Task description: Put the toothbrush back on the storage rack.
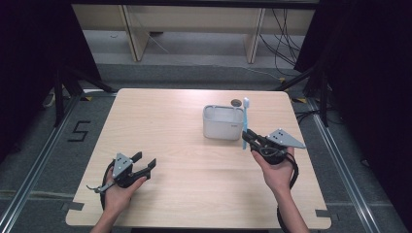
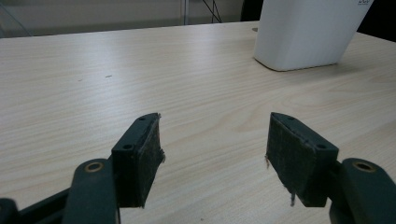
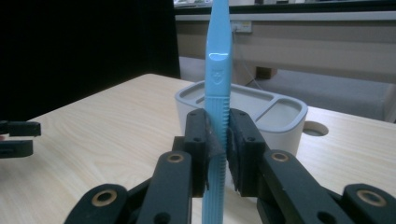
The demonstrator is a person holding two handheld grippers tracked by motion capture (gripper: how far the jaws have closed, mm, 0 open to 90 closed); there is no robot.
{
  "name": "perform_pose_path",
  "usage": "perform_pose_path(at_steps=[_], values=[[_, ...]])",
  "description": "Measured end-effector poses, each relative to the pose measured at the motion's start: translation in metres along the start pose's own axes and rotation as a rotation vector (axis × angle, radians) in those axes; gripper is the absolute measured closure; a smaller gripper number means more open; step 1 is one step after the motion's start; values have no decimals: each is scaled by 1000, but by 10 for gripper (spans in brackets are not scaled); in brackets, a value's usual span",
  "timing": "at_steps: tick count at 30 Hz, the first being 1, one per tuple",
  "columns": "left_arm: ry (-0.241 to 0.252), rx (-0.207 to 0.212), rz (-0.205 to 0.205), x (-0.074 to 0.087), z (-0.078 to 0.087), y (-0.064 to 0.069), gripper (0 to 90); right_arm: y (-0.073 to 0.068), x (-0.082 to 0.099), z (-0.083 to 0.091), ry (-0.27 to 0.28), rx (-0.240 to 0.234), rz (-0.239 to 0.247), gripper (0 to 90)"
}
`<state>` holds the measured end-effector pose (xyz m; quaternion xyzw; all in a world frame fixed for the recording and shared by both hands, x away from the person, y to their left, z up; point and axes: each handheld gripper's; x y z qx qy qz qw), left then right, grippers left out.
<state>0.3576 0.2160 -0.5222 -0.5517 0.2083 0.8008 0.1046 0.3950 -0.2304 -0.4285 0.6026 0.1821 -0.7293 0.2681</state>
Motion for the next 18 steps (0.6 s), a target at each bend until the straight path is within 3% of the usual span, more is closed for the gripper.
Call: perform_pose_path(at_steps=[2, 4, 6, 16, 18], values=[[1, 0, 0, 0, 0, 0, 346, 0, -1, 0, -5, -9, -14, 792], [1, 0, -1, 0, 0, 0, 346, 2, -3, -1, 9, 7, 4, 792], [1, 0, -1, 0, 0, 0, 346, 2, -5, -2, 14, 8, -30, 792], [3, 0, 2, 0, 0, 0, 346, 9, -15, -6, 45, 51, -13, 792], [3, 0, 3, 0, 0, 0, 346, 9, -15, -6, 40, 51, -29, 792]])
Point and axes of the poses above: each handheld gripper's, and its own axes: z roughly backward along the jaws, x roughly out of its underside, y roughly to its right, and after that the axes turned 8 degrees about z, right-handed
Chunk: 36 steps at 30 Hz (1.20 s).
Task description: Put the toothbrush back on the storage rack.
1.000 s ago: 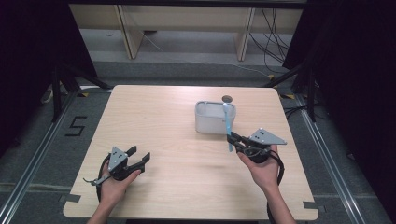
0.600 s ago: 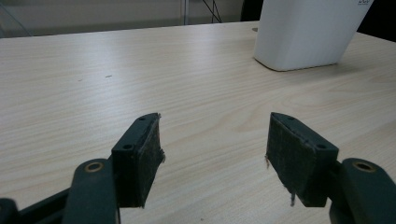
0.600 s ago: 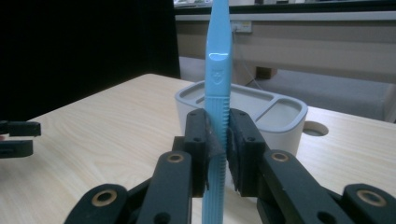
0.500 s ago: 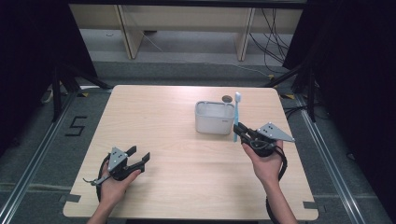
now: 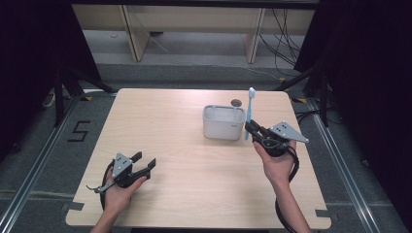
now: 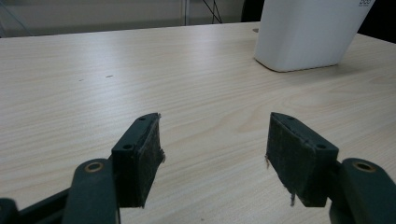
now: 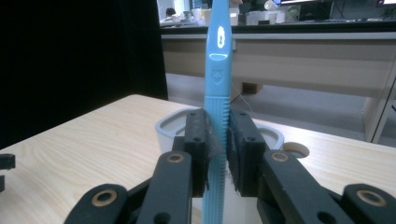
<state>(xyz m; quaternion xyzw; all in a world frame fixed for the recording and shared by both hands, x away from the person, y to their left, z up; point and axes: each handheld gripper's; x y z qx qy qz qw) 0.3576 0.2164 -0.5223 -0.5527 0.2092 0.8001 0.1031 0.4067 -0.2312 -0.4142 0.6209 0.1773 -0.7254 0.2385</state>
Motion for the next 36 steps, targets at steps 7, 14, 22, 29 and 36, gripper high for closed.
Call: perform_pose_path(at_steps=[7, 14, 22, 29, 36], values=[[2, 0, 3, 0, 0, 0, 345, 5, -5, -5, 22, 22, 14, 791], [8, 4, 4, 0, 0, 0, 345, 7, -11, -8, 31, 33, 10, 792], [12, 4, 9, 0, 0, -1, 345, 9, -17, -13, 49, 37, 8, 792], [2, -2, 6, 0, 0, 0, 345, 12, -21, -16, 51, 53, 14, 791], [11, 4, 9, 0, 0, -1, 345, 14, -24, -22, 53, 48, 1, 791]])
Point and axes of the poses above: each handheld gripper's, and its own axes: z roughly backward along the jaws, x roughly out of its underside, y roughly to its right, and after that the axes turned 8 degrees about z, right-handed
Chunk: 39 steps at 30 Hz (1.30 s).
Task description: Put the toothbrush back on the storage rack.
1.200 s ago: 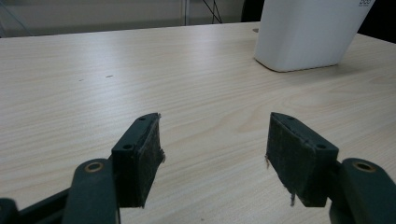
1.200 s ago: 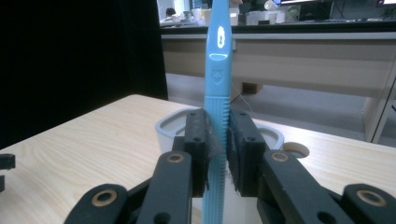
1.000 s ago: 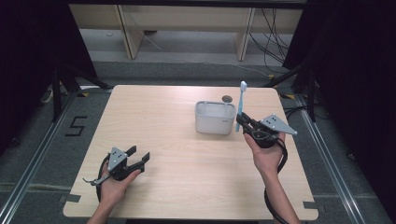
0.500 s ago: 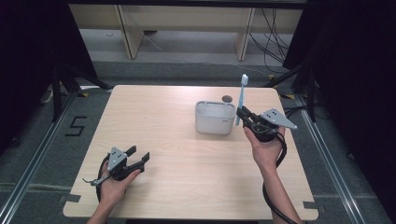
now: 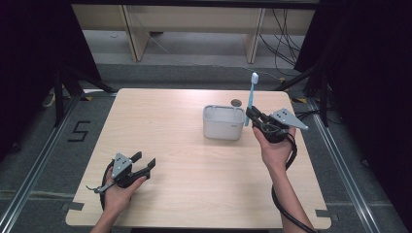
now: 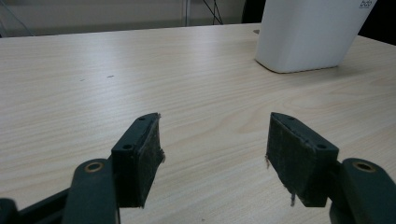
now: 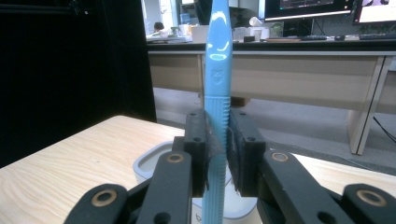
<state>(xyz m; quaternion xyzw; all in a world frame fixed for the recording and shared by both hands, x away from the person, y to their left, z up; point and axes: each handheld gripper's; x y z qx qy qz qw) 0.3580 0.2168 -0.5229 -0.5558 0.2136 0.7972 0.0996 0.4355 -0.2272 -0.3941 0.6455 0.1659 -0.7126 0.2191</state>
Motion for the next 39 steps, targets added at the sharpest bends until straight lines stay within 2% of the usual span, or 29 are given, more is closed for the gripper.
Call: perform_pose_path(at_steps=[8, 19, 21, 22, 25, 29, 32, 34, 39], values=[[-3, -2, 0, 0, 0, 0, 345, 3, -2, -6, -1, 12, 10, 791], [-1, -1, 5, 0, 0, -1, 345, 3, -6, -18, 7, 17, -8, 791], [-6, -3, 6, 0, 1, 0, 345, 4, -6, -20, 6, 22, 9, 791], [-7, -5, 5, 0, 1, -1, 345, 4, -5, -23, 4, 26, -4, 791], [-7, -4, 5, 0, 1, -1, 345, 5, -5, -24, 2, 30, 2, 791], [-7, -4, 5, 0, 1, -1, 345, 5, -2, -28, -7, 36, -12, 791], [-7, -3, 6, 0, 1, -1, 345, 7, -1, -30, -2, 46, 2, 790], [-8, -4, 5, -1, 1, -1, 344, 6, 0, -31, -4, 46, -13, 790], [-6, -3, 6, 0, 1, -1, 345, 6, 1, -36, -2, 54, -15, 790]])
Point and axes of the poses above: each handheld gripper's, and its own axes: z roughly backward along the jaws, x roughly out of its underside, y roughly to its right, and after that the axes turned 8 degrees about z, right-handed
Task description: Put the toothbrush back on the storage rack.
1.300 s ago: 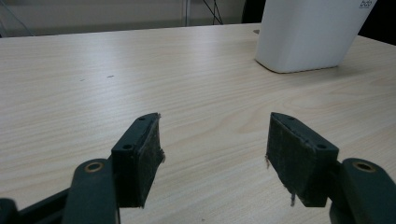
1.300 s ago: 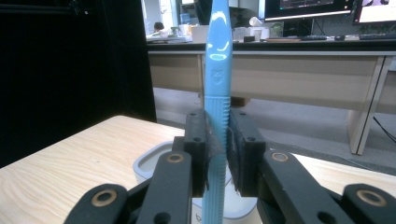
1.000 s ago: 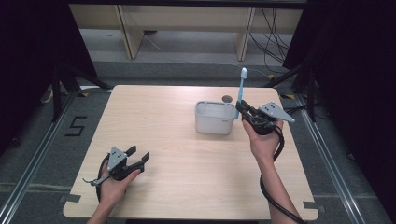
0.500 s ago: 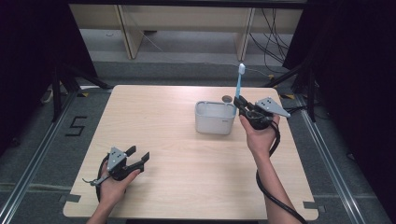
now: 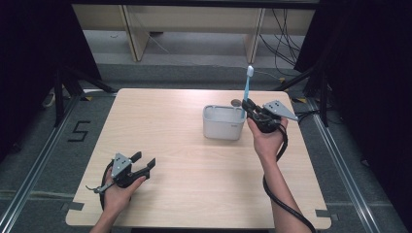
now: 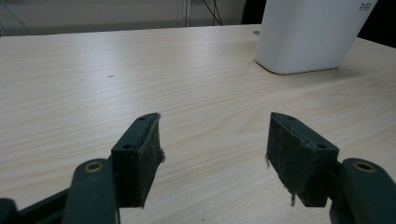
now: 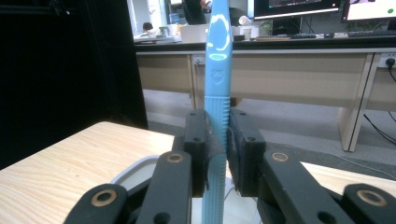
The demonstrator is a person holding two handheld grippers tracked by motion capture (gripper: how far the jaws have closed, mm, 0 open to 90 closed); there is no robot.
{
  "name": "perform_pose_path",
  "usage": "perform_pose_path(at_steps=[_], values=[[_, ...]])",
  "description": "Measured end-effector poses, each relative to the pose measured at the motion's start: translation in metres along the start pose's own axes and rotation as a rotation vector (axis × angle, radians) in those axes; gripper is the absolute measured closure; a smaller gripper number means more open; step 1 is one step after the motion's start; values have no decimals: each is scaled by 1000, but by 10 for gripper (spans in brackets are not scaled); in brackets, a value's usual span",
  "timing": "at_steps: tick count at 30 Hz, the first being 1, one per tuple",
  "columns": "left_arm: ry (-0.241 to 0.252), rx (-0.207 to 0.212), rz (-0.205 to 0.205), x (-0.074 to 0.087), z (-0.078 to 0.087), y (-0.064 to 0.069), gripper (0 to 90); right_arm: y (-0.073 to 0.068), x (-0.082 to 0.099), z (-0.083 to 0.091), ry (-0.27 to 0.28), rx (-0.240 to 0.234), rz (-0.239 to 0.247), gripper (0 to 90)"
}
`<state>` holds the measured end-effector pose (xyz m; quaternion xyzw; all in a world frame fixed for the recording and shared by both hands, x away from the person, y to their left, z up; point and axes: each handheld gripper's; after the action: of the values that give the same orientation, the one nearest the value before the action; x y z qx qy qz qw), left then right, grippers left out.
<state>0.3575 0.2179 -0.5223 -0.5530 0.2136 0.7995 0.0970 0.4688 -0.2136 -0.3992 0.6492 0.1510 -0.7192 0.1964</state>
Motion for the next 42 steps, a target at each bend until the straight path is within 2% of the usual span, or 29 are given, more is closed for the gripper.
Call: perform_pose_path(at_steps=[4, 5, 7, 10, 16, 18, 19, 23, 25, 28, 31, 42], values=[[0, 1, 1, 0, 0, 0, 345, 1, 1, -3, 9, -5, 11, 790], [0, 1, 1, 0, 0, 0, 344, 0, 1, -2, -14, 2, 5, 790], [0, 1, 2, 0, 0, 0, 345, 1, 2, -3, -7, -2, 9, 790], [0, 1, 0, 0, 0, 0, 344, 1, 3, -4, -7, 12, 11, 790], [1, 1, 2, 0, 0, 0, 345, 0, 6, -7, -19, 8, -4, 790], [0, 0, 2, 0, 0, 0, 345, 1, 8, -8, -17, 9, 11, 790], [0, 0, 1, 0, 0, 0, 345, 1, 9, -10, -19, 10, -1, 789], [1, 1, 2, 0, 0, 0, 344, 2, 11, -10, -27, 21, 4, 790], [2, 1, 2, 0, 0, 0, 345, 0, 12, -11, -28, 22, -22, 789], [0, 1, 1, 0, 0, 0, 345, 3, 13, -13, -24, 26, 9, 790], [1, 1, 2, 0, 0, 0, 344, 2, 14, -14, -33, 20, -8, 789], [2, 2, 2, 0, 0, 0, 345, 2, 18, -17, -45, 30, 1, 789]])
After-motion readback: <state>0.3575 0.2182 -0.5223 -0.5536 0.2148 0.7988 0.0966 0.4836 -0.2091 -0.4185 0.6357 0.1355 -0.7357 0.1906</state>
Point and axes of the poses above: each handheld gripper's, and its own axes: z roughly backward along the jaws, x roughly out of its underside, y roughly to its right, and after that the axes turned 8 degrees about z, right-handed
